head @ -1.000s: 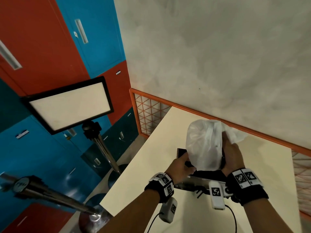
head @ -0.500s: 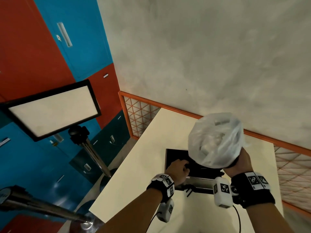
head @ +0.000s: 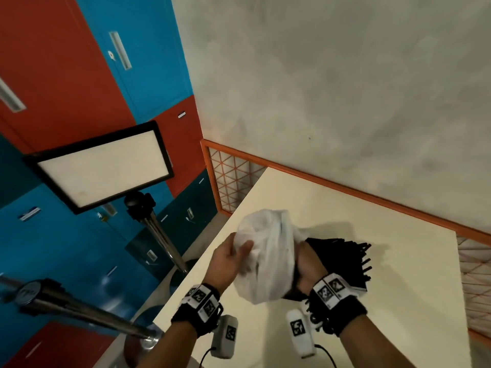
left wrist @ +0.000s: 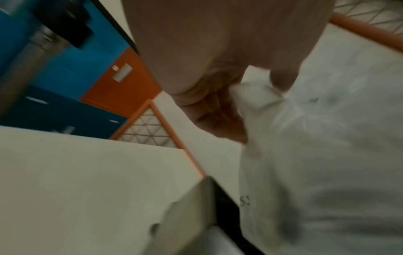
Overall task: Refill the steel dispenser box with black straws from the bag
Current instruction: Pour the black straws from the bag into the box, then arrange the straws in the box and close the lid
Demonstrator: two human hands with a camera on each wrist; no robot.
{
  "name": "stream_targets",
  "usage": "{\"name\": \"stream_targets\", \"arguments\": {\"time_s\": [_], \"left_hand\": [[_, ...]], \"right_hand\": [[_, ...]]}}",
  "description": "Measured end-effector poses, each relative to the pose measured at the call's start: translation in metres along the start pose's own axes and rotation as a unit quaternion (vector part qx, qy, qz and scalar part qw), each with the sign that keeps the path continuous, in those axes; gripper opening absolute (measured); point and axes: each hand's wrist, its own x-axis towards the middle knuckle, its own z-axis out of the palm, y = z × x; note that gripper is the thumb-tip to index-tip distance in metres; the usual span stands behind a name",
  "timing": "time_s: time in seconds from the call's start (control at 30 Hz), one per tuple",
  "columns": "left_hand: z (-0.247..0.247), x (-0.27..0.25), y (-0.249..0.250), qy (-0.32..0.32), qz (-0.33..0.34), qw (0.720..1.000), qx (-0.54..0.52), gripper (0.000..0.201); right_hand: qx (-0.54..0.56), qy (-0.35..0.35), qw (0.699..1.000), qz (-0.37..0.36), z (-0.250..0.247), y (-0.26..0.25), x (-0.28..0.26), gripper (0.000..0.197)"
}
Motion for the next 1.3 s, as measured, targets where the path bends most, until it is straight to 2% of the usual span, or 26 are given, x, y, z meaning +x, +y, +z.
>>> {"name": "stream_targets", "arguments": {"time_s": [0.07,0.17,0.23,0.3,0.37,0.43,0.5,0.57,0.63,0.67,0.73,0.83,1.03,1.13,1.23,1.3], "left_hand": [[-0.025,-0.006,-0.027,0.035,-0.032,0.996,0.073,0.012],[-0.060,-0.016,-0.068,0.087,-0.095,0.980,0.149,0.013],[-0.080,-0.023,-0.092,0.115,-0.104,0.970,0.186,0.013],[-0.090,-0.028,-0.112,0.128,-0.098,0.961,0.224,0.011],[-0.092,-0.034,-0.129,0.109,-0.127,0.956,0.242,0.012],[-0.089,-0.039,-0.142,0.078,-0.156,0.955,0.241,0.016],[-0.086,-0.044,-0.149,0.053,-0.162,0.954,0.245,0.019],[-0.083,-0.048,-0.152,0.032,-0.174,0.953,0.246,0.022],[-0.084,-0.050,-0.159,0.021,-0.191,0.950,0.247,0.027],[-0.088,-0.051,-0.166,0.017,-0.207,0.945,0.251,0.031],[-0.100,-0.050,-0.192,0.010,-0.236,0.936,0.262,0.041],[-0.112,-0.051,-0.212,0.002,-0.270,0.917,0.292,0.051],[-0.107,-0.048,-0.212,-0.016,-0.276,0.916,0.290,0.041],[-0.103,-0.047,-0.192,-0.026,-0.288,0.912,0.290,0.038],[-0.097,-0.045,-0.174,-0.030,-0.270,0.918,0.291,0.049],[-0.095,-0.043,-0.169,-0.018,-0.246,0.925,0.288,0.059]], "right_hand": [[-0.198,0.094,0.974,-0.063,0.011,0.023,0.019,0.024],[-0.370,0.106,0.918,-0.089,0.015,0.043,0.041,0.024],[-0.457,0.108,0.877,-0.104,0.023,0.050,0.046,0.022],[-0.522,0.128,0.820,-0.196,0.032,0.057,0.048,0.029],[-0.552,0.098,0.768,-0.311,0.044,0.065,0.044,0.031],[-0.600,-0.010,0.721,-0.345,0.055,0.085,0.044,0.025],[-0.667,-0.108,0.671,-0.307,0.058,0.115,0.048,0.023],[-0.737,-0.161,0.610,-0.243,0.053,0.144,0.055,0.030],[-0.819,-0.165,0.523,-0.168,0.043,0.166,0.061,0.033],[-0.847,-0.156,0.490,-0.133,0.037,0.173,0.062,0.032],[-0.881,-0.125,0.451,-0.069,0.023,0.181,0.064,0.033],[-0.889,-0.093,0.447,-0.029,0.004,0.184,0.064,0.040],[-0.882,-0.086,0.464,-0.014,0.004,0.181,0.061,0.042],[-0.875,-0.073,0.478,-0.021,0.006,0.177,0.057,0.039],[-0.872,-0.056,0.484,-0.042,0.007,0.173,0.048,0.036],[-0.864,-0.054,0.498,-0.057,0.009,0.168,0.041,0.035]]}}
